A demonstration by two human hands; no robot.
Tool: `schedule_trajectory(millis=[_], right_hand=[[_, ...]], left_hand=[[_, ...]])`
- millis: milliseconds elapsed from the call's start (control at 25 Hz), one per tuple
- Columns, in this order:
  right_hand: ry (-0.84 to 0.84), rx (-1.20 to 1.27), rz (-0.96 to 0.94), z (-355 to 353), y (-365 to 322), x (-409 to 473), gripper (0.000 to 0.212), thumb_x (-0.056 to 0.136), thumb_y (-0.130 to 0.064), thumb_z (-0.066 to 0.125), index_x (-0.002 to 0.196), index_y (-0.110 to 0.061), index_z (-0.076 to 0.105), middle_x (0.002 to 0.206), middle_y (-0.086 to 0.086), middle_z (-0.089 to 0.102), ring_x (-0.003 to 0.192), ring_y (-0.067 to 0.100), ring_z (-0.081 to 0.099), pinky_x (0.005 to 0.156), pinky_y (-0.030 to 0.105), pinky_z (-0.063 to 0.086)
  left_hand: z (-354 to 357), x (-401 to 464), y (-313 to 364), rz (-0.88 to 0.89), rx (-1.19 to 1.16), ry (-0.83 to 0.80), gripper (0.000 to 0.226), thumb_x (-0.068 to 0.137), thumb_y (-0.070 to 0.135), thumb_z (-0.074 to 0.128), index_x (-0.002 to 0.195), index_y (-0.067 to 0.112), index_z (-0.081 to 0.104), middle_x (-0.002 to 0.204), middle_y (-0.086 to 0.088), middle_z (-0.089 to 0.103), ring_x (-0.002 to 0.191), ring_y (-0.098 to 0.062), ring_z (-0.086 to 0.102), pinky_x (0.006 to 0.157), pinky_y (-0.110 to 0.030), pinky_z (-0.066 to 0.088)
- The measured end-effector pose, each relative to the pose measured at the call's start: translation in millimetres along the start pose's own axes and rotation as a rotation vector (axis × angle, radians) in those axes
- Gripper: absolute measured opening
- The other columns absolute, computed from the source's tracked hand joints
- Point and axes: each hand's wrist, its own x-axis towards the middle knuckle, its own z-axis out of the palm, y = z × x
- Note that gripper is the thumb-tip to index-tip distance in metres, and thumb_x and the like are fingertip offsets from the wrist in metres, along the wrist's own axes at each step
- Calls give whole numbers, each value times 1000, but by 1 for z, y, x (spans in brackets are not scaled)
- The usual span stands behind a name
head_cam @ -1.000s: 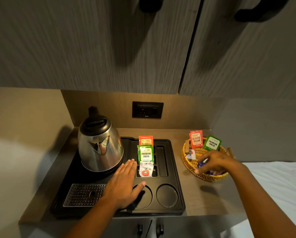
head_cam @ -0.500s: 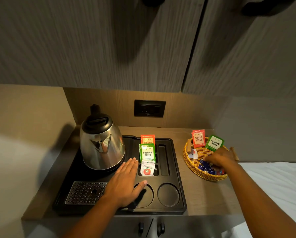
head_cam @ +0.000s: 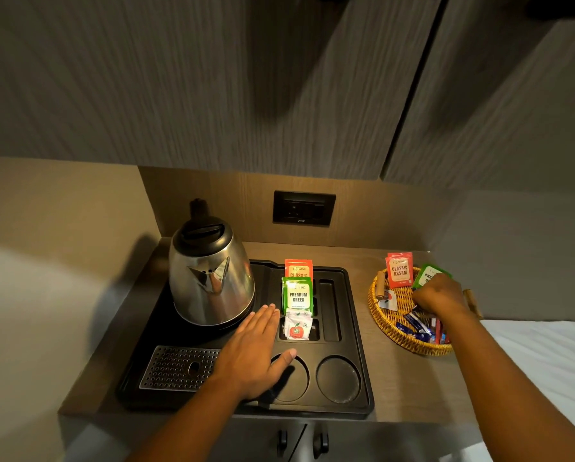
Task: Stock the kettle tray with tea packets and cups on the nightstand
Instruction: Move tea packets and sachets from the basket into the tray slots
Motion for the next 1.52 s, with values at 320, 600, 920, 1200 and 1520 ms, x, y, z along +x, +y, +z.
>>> schedule_trajectory(millis=[320,600,920,1200,1520], right_hand=[[-252,-2,-307,69,-108,-51,15,77,-12,76,90,-8,69,87,12,67,78,27,67,72,42,61],[-309,-81,-390,86,-109,-43,57,67,-20,86,116,-13,58,112,11,63,99,28,62,81,40,56],[91,-23,-35,-3,26,-3,24,72,-21,80,87,-10,64,79,12,66,61,23,63,62,35,57],[-13,-142,19,14,60,5,63,63,-11,82,121,-15,58,151,10,35,117,29,57,84,45,55],[-48,-99,78,16,52,11,48,72,-11,76,117,-11,60,125,13,58,119,23,55,100,40,43]], left_hand=[[-4,0,1,-8,-8,-20,88,88,74,17,155,19,4,164,1,6,149,-11,-1,122,-34,4],[-6,0,3,-14,-8,-27,87,89,73,19,155,19,3,164,1,5,149,-11,-2,122,-37,7],[-4,0,2,-8,-9,-19,88,89,73,18,155,18,4,164,0,5,149,-11,-1,122,-37,8],[-1,1,1,-11,3,-14,89,88,75,17,155,18,4,164,0,7,149,-12,1,121,-34,5],[-1,1,0,-23,-5,-21,89,87,76,16,155,20,3,164,2,5,149,-11,-1,121,-34,4]])
